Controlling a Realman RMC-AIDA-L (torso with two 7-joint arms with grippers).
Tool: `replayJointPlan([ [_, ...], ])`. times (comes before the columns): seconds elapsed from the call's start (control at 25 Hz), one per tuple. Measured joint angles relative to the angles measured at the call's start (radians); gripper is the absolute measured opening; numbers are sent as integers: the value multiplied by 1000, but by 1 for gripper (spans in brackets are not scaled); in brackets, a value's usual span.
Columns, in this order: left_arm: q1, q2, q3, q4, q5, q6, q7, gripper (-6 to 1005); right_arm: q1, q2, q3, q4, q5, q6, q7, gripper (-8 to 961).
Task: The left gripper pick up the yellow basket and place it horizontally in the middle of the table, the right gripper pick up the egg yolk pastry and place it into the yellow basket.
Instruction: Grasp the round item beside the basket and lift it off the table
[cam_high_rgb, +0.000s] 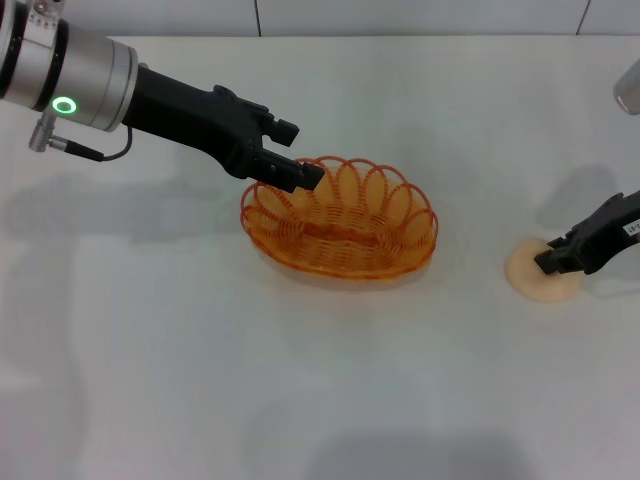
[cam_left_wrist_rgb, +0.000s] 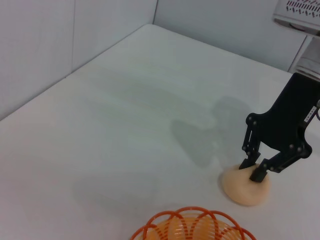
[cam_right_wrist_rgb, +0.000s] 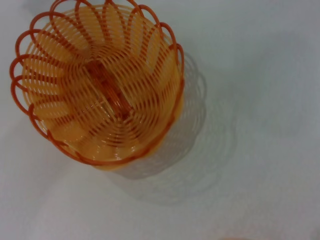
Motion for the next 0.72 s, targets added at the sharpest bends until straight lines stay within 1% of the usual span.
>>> replayJointPlan([
  [0.04, 0, 0, 0, 0, 0, 0, 0, 772, 1, 0, 0, -1, 0, 0, 0, 193],
  [0.44, 3, 0, -11, -1, -3, -2, 2, 772, 18, 2, 1, -21, 19, -12, 1, 116],
  [0.72, 10, 4, -15, -2, -5, -12, 4, 772, 12, 5, 8, -105, 84, -10, 2, 70],
])
